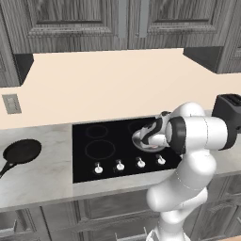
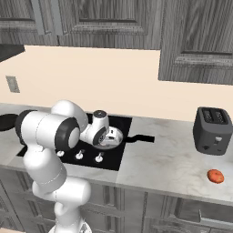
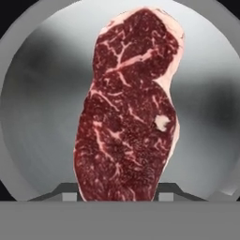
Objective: Place both pans onto different burners. Then place the squash and the steak on different pans.
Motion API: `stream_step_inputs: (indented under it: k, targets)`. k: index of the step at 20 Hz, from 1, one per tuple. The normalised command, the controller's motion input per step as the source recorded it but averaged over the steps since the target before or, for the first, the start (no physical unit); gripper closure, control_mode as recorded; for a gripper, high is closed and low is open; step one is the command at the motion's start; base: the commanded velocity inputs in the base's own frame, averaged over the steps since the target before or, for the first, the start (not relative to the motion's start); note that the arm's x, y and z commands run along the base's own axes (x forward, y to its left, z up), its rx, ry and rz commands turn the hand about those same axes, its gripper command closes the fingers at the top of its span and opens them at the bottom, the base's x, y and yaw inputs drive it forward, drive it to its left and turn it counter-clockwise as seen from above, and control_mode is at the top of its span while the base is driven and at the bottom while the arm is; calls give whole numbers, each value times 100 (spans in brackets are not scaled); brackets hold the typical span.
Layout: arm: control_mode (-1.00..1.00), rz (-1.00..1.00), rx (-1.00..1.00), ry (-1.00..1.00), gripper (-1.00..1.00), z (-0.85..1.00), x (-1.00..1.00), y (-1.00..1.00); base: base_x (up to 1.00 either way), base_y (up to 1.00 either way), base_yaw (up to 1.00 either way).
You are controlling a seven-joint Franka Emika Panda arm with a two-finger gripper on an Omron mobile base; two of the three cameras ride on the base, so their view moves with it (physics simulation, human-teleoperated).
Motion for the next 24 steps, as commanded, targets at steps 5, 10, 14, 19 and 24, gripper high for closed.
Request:
stream_step_inputs:
  k: [5,10,14,19,24]
  targets:
    - [-100,0,0,0,-100,0,0,0,0,0,0]
    - [-100,0,0,0,-100,21,-1,6,0,0,0]
    - [-100,-1,0,0,-100,54,-5,10,0,0,0]
    - [-100,-2,0,0,-100,55,-31,0,0,0,0]
    - [-100,-1,0,0,-100,57,-55,0,0,0,0]
